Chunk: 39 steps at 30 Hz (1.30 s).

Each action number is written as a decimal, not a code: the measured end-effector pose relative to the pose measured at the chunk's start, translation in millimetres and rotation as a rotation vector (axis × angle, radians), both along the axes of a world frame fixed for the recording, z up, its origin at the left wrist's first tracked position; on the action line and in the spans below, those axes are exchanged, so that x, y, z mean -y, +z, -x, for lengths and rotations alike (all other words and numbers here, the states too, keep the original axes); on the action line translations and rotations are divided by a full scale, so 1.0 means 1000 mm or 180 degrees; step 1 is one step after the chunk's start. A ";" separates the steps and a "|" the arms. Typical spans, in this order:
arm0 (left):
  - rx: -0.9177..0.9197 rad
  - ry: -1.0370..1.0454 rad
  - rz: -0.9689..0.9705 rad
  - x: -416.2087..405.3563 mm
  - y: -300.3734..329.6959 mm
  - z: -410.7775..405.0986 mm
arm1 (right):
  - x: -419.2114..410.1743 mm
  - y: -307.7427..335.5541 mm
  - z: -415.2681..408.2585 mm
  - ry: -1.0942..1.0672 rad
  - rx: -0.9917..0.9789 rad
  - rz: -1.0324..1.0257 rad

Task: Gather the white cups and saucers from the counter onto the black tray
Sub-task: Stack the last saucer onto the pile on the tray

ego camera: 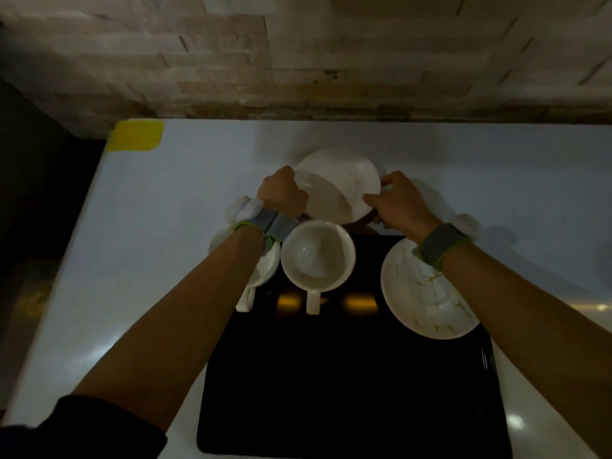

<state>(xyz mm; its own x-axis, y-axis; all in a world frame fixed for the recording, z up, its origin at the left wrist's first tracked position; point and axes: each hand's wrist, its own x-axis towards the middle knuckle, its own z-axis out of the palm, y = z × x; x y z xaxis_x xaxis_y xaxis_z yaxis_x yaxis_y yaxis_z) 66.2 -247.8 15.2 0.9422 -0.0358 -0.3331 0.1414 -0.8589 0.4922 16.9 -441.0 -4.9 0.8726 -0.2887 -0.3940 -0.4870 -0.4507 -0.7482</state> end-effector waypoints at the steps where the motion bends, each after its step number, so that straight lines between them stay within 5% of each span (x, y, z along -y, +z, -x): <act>1: 0.0012 0.0074 0.0048 0.001 0.001 0.001 | 0.000 0.001 0.001 -0.0040 0.0018 -0.0031; 14: 0.0540 -0.0072 0.1103 0.033 0.035 0.041 | 0.030 0.031 0.058 -0.0503 0.0769 -0.0145; 39: 0.0414 -0.0533 0.1116 0.074 0.020 0.171 | 0.073 0.028 0.208 -0.0684 0.0856 -0.0141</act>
